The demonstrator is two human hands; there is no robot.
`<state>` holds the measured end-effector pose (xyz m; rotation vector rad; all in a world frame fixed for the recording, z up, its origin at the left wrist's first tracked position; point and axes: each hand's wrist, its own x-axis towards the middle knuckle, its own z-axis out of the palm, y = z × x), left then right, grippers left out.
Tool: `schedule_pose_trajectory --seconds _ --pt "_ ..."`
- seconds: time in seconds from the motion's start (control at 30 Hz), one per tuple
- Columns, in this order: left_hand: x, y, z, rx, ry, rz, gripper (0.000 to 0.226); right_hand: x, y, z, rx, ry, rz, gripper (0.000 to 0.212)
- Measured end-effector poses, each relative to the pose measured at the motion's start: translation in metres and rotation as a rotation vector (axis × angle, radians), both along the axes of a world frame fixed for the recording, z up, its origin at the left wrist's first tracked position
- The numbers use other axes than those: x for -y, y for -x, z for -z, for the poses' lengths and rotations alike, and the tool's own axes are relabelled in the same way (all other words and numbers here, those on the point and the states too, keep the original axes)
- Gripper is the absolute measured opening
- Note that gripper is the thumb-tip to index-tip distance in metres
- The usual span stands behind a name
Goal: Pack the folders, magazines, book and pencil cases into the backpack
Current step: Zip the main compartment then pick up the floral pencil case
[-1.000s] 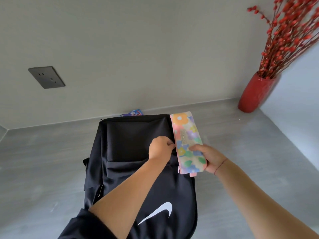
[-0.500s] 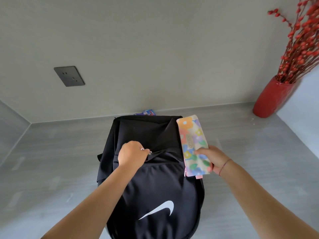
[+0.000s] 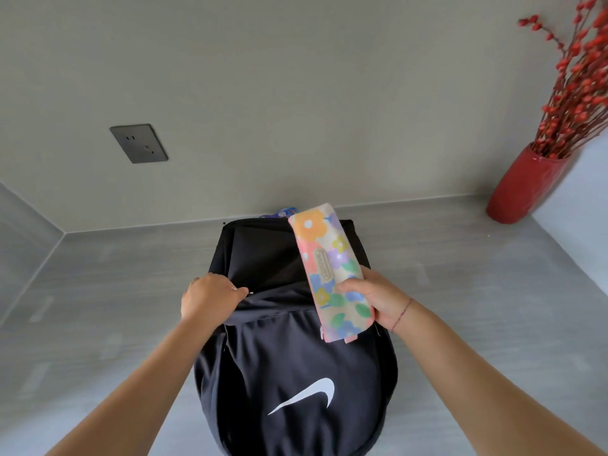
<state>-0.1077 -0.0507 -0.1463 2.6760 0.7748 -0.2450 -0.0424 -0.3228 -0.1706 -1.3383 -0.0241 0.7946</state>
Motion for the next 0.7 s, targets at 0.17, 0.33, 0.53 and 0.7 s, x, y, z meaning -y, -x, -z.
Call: schedule_pose_trajectory --seconds 0.17,0.33,0.53,0.7 --pt "-0.03 0.006 -0.001 0.006 0.025 -0.082 0.05 -0.005 -0.001 0.007 -0.013 0.086 0.026 0.029" --pt "-0.052 0.012 0.006 -0.061 0.035 -0.081 0.048 0.004 -0.006 0.005 -0.041 0.131 -0.008 0.029" --pt "-0.031 0.009 0.023 0.298 0.051 0.115 0.037 0.008 0.003 -0.001 -0.005 0.116 0.058 0.034" --pt "-0.003 -0.018 0.031 0.317 -0.144 0.556 0.054 0.002 0.034 -0.01 -0.031 -0.037 0.086 0.051"
